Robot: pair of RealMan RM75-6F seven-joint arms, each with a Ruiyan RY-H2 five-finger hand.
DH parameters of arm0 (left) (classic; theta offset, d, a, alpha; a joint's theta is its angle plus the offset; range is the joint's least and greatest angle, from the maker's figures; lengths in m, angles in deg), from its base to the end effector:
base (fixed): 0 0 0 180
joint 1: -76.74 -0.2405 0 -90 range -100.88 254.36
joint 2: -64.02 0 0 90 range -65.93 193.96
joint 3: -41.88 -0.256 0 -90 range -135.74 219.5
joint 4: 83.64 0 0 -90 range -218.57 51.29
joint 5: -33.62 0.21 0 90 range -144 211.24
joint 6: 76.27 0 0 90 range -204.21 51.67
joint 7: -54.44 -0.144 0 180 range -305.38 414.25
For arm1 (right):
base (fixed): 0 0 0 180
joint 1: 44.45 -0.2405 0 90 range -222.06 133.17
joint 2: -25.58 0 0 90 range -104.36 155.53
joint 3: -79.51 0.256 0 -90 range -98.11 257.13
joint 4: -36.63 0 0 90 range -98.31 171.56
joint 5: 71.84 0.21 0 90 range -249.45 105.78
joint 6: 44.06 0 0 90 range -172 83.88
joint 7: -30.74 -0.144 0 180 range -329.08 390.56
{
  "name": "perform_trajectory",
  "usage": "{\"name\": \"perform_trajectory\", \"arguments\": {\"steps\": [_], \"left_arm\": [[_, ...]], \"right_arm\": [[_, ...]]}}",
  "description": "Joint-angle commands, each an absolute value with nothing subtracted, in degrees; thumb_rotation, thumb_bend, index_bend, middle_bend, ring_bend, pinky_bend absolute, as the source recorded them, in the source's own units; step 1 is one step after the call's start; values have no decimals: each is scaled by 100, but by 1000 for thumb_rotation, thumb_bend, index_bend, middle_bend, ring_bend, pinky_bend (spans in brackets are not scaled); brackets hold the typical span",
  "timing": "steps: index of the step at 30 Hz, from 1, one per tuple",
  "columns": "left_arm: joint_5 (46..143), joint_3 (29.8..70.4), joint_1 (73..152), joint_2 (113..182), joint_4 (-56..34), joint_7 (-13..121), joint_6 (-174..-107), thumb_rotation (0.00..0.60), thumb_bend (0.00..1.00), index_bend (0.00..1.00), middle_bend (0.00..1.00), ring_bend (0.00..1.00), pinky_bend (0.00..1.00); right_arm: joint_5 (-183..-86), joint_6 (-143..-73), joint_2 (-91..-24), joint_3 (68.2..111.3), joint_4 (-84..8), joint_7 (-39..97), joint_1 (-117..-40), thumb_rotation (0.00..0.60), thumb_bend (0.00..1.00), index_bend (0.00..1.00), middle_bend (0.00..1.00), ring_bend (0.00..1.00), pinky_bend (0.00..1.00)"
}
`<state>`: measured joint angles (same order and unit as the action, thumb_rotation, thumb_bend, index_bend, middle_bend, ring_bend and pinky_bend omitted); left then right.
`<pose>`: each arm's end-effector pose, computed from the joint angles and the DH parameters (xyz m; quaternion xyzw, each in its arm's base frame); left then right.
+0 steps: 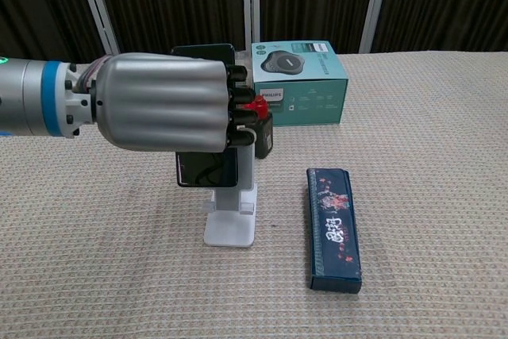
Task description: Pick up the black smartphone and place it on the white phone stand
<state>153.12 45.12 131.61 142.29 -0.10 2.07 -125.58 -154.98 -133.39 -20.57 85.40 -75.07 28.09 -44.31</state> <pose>-0.0769 0.3044 -0.0072 -0.8183 0.4237 -0.2514 0.2961 -0.2698 -0.1624 0.2396 0.5345 -0.4005 0.4178 0.6159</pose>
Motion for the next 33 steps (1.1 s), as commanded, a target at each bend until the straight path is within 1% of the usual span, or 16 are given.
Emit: {"name": "perform_trajectory", "arguments": {"steps": [1,10,19,33], "left_arm": [[15232,4509,13212,14281,29,101,-12395,600,0,590,370,457,398],[15143,4534,13217,14507,-93,-165,-12346,600,0,582,364,457,390],[15119,4497,13244,14590,-144,-325,-12277,600,0,579,361,457,379],[14969,4561,13262,14876,-202,-630,-12194,600,0,570,359,456,368]], "right_arm": [[-15509,-13326,-2041,8535,-7500,2768,-4434,600,0,0,0,0,0],[-15485,-13311,-2008,8540,-7467,2646,-4431,600,0,0,0,0,0],[-15490,-13316,-1981,8541,-7452,2561,-4424,600,0,0,0,0,0],[-15507,-13343,-1942,8540,-7446,2476,-4407,600,0,0,0,0,0]]}}
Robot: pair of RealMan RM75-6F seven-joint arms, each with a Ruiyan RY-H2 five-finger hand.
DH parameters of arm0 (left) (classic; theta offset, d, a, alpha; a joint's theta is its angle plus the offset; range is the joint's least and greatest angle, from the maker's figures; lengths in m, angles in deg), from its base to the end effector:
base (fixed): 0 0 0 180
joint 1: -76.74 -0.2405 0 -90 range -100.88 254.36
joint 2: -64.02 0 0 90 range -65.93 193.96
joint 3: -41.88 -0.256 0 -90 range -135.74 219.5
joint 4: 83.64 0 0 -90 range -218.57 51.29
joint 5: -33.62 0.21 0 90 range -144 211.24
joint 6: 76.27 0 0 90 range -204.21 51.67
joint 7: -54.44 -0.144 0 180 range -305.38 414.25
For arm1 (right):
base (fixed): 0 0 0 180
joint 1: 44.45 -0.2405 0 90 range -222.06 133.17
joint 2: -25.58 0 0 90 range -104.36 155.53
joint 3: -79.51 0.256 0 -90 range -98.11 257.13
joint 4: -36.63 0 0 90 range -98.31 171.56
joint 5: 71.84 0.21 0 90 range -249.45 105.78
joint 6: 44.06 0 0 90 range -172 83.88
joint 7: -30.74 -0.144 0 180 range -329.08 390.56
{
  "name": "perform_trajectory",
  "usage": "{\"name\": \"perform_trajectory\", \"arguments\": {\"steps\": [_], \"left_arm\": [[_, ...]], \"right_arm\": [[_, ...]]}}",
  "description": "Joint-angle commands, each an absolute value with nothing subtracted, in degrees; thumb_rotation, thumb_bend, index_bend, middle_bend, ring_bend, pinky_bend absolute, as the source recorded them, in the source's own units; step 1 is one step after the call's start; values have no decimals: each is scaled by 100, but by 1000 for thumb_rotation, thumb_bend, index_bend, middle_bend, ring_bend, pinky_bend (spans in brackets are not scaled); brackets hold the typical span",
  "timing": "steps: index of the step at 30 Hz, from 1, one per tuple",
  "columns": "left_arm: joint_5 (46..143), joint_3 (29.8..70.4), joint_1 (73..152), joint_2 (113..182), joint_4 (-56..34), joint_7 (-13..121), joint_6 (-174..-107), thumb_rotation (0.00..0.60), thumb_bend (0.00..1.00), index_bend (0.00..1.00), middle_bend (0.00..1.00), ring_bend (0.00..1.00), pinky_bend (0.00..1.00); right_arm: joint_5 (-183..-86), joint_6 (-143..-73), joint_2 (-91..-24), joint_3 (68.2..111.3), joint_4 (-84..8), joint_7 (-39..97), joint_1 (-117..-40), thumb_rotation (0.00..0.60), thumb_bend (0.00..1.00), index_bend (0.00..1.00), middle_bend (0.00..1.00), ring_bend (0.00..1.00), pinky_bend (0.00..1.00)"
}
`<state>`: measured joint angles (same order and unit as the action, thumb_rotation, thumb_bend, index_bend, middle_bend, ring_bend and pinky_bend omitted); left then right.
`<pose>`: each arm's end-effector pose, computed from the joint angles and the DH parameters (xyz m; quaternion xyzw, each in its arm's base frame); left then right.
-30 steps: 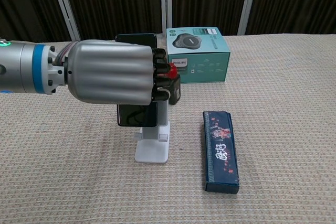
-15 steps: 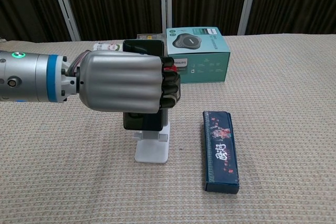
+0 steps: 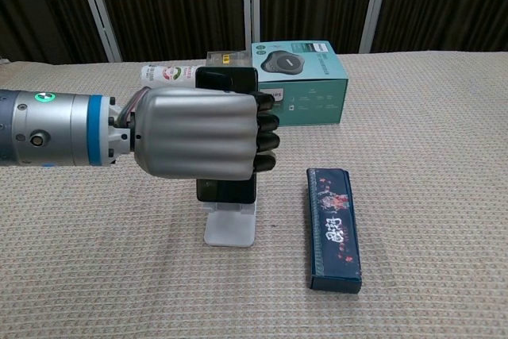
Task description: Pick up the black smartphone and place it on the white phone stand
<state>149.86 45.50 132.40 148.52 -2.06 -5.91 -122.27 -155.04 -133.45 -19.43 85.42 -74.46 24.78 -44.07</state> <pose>-0.0675 0.2982 -0.0404 -0.8080 0.4488 -0.2377 0.2985 -0.2722 -0.1614 0.2462 0.5282 -0.4070 0.4266 0.6110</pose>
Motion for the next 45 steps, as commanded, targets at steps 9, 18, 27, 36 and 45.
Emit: {"name": "perform_trajectory", "arguments": {"steps": [9,18,27,36,45], "left_arm": [[14863,4532,13285,14909,-121,-806,-12036,600,0,549,341,447,350],[14736,4544,13229,14906,-84,-1038,-11945,600,0,365,115,203,247],[14674,4560,13159,14851,75,-1136,-12065,600,0,229,0,54,184],[14570,4761,12903,14379,486,-1113,-12677,600,0,218,0,20,155],[12880,5272,10925,13690,1115,438,-15478,600,0,109,0,0,39]], "right_arm": [[-15508,-13366,-1927,8541,-7445,2434,-4393,600,0,0,0,0,0],[-15521,-13372,-1920,8537,-7448,2429,-4389,600,0,0,0,0,0],[-15556,-13397,-1911,8530,-7442,2409,-4378,600,0,0,0,0,0],[-15632,-13409,-1916,8502,-7455,2444,-4372,600,0,0,0,0,0],[-15755,-13432,-1932,8445,-7476,2485,-4349,600,0,0,0,0,0]]}}
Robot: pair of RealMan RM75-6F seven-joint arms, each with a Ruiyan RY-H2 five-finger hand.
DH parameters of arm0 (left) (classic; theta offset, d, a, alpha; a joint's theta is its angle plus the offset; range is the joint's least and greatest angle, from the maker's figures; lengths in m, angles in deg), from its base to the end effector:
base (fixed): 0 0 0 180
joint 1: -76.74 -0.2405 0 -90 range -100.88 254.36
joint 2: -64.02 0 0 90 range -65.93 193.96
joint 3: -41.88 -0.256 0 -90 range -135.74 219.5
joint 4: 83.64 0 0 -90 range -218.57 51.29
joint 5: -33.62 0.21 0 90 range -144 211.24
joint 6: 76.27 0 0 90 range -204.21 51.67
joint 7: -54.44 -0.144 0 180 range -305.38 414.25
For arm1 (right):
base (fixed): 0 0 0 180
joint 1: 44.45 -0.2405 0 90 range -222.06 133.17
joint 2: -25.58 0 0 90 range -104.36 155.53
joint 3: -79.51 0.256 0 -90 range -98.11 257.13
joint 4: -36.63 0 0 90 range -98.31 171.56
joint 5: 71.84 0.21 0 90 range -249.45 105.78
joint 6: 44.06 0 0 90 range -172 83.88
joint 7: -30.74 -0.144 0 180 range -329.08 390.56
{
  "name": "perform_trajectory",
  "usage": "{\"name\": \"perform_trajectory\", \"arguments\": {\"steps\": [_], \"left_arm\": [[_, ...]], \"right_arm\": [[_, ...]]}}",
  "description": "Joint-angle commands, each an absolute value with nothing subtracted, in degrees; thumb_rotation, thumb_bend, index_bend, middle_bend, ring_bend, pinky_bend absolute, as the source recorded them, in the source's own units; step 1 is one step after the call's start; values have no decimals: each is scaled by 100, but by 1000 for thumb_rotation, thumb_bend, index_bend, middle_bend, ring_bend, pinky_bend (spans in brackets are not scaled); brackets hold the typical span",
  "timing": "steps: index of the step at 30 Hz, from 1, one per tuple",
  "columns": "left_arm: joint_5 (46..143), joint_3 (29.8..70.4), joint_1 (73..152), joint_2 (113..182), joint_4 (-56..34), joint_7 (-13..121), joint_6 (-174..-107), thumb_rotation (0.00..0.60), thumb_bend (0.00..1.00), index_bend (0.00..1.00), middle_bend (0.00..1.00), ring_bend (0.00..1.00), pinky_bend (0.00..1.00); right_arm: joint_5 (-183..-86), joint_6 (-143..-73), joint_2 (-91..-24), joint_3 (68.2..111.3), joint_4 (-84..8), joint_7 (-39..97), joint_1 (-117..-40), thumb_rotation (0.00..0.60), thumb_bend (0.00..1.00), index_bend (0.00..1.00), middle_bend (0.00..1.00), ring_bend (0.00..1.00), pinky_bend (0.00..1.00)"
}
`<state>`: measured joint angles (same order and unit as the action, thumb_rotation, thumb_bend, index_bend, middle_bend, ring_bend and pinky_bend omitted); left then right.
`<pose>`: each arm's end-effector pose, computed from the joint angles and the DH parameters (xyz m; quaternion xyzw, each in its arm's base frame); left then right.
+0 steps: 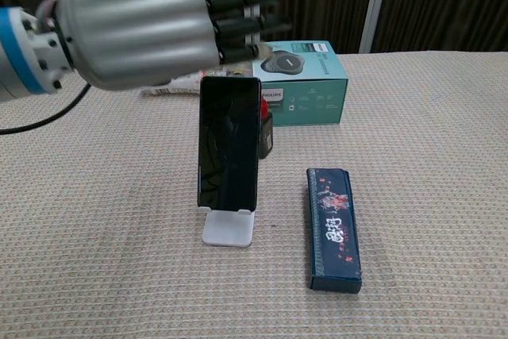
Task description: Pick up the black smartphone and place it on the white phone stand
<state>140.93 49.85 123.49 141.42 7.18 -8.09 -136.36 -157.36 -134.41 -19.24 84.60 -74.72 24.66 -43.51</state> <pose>-0.0685 0.3019 0.0317 -0.7779 0.3270 -0.3094 0.4384 -0.2682 -0.1563 0.2449 0.5368 -0.4026 0.4314 0.6031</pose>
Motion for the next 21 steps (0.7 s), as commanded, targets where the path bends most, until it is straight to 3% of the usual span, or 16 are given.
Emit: {"name": "perform_trajectory", "arguments": {"steps": [1,8,14,21], "left_arm": [[12669,5238,10636,13592,1178,852,-15781,600,0,100,0,0,19],[11453,4934,9331,13246,1511,2853,-16575,600,0,0,0,0,0],[11267,4557,8696,13005,1710,3650,-16797,600,0,0,0,0,0],[11370,4482,8519,12828,1866,3951,-16793,600,0,0,0,0,0]], "right_arm": [[-15764,-13424,-1941,8440,-7479,2505,-4354,600,0,0,0,0,0],[-15835,-13400,-2016,8427,-7536,2679,-4393,600,0,0,0,0,0],[-15857,-13424,-2097,8465,-7591,2888,-4435,600,0,0,0,0,0],[-15838,-13385,-2167,8452,-7617,3086,-4460,600,0,0,0,0,0]]}}
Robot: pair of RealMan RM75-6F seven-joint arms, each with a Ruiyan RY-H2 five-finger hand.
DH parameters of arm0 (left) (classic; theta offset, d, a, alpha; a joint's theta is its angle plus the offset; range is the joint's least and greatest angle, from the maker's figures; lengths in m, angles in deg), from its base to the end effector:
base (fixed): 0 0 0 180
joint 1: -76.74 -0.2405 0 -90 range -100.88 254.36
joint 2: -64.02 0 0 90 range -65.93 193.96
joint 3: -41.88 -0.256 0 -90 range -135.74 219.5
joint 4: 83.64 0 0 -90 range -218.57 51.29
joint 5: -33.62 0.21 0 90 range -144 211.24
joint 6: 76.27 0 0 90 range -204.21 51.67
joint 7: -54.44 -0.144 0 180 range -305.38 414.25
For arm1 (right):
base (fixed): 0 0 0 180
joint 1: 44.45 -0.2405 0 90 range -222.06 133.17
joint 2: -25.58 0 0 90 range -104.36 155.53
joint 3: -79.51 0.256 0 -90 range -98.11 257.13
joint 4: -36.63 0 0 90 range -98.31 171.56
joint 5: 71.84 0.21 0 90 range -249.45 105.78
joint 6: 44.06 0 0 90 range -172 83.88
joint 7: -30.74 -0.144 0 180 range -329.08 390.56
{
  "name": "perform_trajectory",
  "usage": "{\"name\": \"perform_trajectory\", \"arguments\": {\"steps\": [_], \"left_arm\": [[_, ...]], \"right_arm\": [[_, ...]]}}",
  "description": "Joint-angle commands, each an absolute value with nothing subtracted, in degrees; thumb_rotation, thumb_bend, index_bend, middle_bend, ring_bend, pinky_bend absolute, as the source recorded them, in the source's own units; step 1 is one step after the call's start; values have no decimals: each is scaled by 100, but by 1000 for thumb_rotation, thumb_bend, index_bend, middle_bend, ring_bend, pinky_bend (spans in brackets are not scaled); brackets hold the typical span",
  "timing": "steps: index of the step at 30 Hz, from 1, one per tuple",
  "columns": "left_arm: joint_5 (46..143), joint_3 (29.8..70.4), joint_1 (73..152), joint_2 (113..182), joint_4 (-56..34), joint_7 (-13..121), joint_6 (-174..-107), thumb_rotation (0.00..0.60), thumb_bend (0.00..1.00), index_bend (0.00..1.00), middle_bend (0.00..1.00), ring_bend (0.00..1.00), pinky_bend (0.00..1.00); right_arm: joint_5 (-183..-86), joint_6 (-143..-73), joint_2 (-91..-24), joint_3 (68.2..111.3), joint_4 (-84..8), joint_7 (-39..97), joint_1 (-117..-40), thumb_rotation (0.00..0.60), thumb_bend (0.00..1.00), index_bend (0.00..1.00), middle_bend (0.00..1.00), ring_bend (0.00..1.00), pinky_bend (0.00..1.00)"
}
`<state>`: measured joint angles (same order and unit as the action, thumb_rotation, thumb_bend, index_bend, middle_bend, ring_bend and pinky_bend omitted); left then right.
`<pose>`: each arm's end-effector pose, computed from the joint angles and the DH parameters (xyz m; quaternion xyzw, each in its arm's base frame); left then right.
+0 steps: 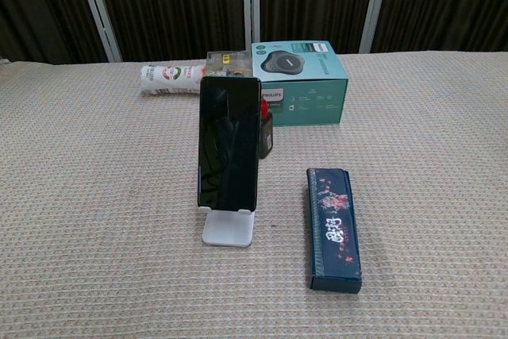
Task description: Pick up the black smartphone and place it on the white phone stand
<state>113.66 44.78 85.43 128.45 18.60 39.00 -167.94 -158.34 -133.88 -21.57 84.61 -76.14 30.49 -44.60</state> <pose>-0.2730 0.1955 0.1632 -0.5731 -0.3390 -0.3864 0.6382 -0.2586 -0.1614 0.2299 0.5545 -0.3886 0.4251 0.6007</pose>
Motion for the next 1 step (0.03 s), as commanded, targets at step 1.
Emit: {"name": "perform_trajectory", "arguments": {"steps": [1], "left_arm": [[11371,4485,8518,12823,1861,3965,-16778,600,0,0,0,0,0]], "right_arm": [[-15843,-13381,-2172,8447,-7618,3106,-4460,600,0,0,0,0,0]]}}
